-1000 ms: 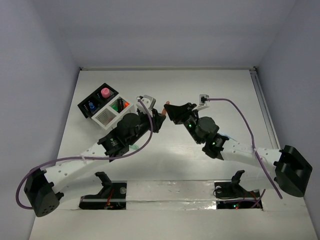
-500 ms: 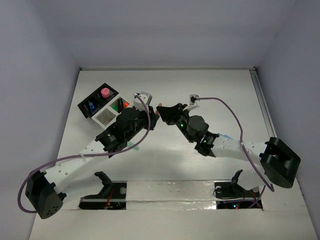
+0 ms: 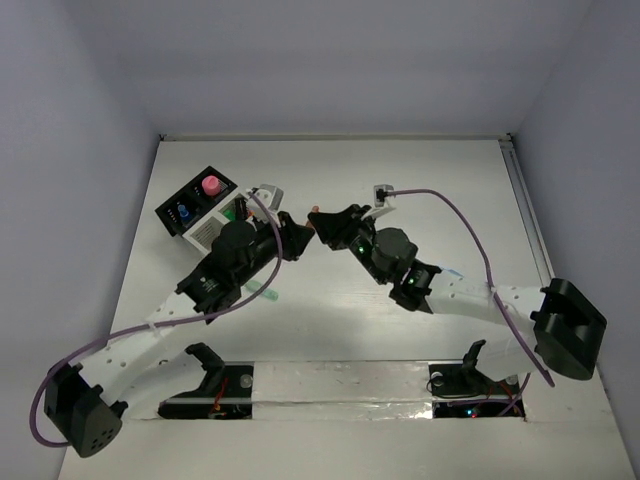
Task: Sort the stationery into containers
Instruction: Close the pen cap on the pen, then place the pen in the storage box.
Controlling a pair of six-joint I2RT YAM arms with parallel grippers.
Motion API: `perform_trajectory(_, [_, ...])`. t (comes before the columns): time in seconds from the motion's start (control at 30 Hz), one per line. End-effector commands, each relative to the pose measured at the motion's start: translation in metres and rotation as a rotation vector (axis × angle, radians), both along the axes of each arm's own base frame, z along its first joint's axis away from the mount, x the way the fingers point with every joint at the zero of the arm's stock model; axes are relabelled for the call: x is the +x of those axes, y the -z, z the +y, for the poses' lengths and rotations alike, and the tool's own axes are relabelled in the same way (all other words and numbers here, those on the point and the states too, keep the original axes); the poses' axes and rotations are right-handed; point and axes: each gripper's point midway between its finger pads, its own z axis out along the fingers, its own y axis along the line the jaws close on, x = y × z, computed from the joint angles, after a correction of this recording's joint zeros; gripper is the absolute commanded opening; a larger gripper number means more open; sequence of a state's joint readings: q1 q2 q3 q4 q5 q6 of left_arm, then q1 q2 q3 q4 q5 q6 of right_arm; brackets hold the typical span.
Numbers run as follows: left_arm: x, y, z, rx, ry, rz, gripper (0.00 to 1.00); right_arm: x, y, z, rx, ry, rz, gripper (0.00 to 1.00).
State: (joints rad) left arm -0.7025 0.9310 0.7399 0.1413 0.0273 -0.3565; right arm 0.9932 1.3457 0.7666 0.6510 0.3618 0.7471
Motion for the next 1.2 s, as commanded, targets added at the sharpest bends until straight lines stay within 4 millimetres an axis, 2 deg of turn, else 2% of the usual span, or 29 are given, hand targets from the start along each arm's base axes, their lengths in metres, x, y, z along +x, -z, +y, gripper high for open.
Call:
perform_trajectory(0.0, [0.007, -0.188, 0.077, -0.567, -0.302, -0.483, 0.0, -0.077, 0.081, 0.044, -0.313, -0.346, 0.135, 0.0])
perform_trajectory(0.07, [0.006, -0.17, 0.085, -0.549, -0.341, -0.446, 0.0, -0.067, 0.068, 0.055, -0.298, -0.345, 0.102, 0.0])
perform_trajectory(0.1, [0.001, -0.162, 0.091, -0.548, -0.355, -0.437, 0.0, -0.062, 0.048, 0.065, -0.265, -0.35, 0.07, 0.0])
perform_trajectory(0.17, [0.0, -0.145, 0.098, -0.522, -0.387, -0.401, 0.0, -0.054, 0.043, 0.078, -0.26, -0.362, 0.054, 0.0])
perform_trajectory(0.2, [-0.004, -0.137, 0.103, -0.518, -0.398, -0.394, 0.0, -0.054, 0.025, 0.087, -0.232, -0.388, 0.026, 0.0])
perform_trajectory(0.3, [-0.005, -0.109, 0.114, -0.478, -0.453, -0.348, 0.0, -0.054, 0.021, 0.103, -0.221, -0.427, 0.023, 0.0])
perform_trajectory(0.33, [-0.008, -0.106, 0.12, -0.477, -0.469, -0.347, 0.0, -0.052, 0.015, 0.105, -0.204, -0.424, 0.019, 0.01])
perform_trajectory(0.4, [-0.008, -0.096, 0.122, -0.462, -0.481, -0.334, 0.0, -0.051, 0.01, 0.106, -0.194, -0.417, 0.015, 0.2])
perform_trajectory(0.43, [-0.008, -0.093, 0.124, -0.456, -0.491, -0.328, 0.0, -0.045, 0.008, 0.103, -0.187, -0.403, 0.023, 0.36])
perform_trajectory(0.47, [-0.007, -0.089, 0.125, -0.448, -0.496, -0.321, 0.0, -0.045, 0.002, 0.103, -0.173, -0.4, 0.019, 0.43])
perform_trajectory(0.5, [-0.006, -0.084, 0.125, -0.437, -0.502, -0.314, 0.0, -0.04, -0.008, 0.097, -0.153, -0.382, 0.009, 0.52])
perform_trajectory(0.6, [-0.001, -0.072, 0.126, -0.414, -0.525, -0.294, 0.0, -0.026, -0.031, 0.081, -0.104, -0.333, -0.012, 0.63])
perform_trajectory(0.63, [0.0, -0.07, 0.126, -0.417, -0.533, -0.287, 0.0, -0.025, -0.048, 0.071, -0.079, -0.318, -0.038, 0.69])
perform_trajectory(0.7, [0.0, -0.066, 0.125, -0.43, -0.529, -0.276, 0.0, -0.014, -0.065, 0.051, -0.058, -0.276, -0.06, 0.73])
perform_trajectory(0.73, [-0.001, -0.067, 0.125, -0.437, -0.529, -0.276, 0.0, -0.016, -0.088, 0.035, -0.028, -0.258, -0.096, 0.76])
perform_trajectory(0.8, [0.002, -0.061, 0.128, -0.419, -0.553, -0.267, 0.0, -0.01, -0.1, 0.009, -0.027, -0.206, -0.124, 0.78])
perform_trajectory(0.87, [0.007, -0.049, 0.137, -0.384, -0.621, -0.242, 0.0, -0.019, -0.115, -0.016, -0.052, -0.162, -0.169, 0.79])
perform_trajectory(0.9, [0.008, -0.045, 0.142, -0.371, -0.651, -0.234, 0.0, -0.014, -0.114, -0.029, -0.067, -0.111, -0.17, 0.79])
perform_trajectory(0.93, [0.012, -0.034, 0.153, -0.334, -0.726, -0.213, 0.0, -0.019, -0.105, -0.04, -0.095, -0.095, -0.167, 0.76])
perform_trajectory(1.0, [0.015, -0.025, 0.164, -0.301, -0.798, -0.203, 0.0, -0.021, -0.091, -0.05, -0.124, -0.073, -0.148, 0.74])
perform_trajectory(1.03, [0.018, -0.018, 0.174, -0.268, -0.865, -0.191, 0.0, -0.023, -0.071, -0.053, -0.156, -0.075, -0.123, 0.71])
perform_trajectory(1.13, [0.02, -0.013, 0.189, -0.266, -0.964, -0.178, 0.0, -0.031, -0.043, -0.058, -0.218, -0.099, -0.079, 0.69])
perform_trajectory(1.17, [0.02, -0.013, 0.191, -0.258, -0.979, -0.183, 0.0, -0.034, -0.021, -0.06, -0.263, -0.112, -0.044, 0.69])
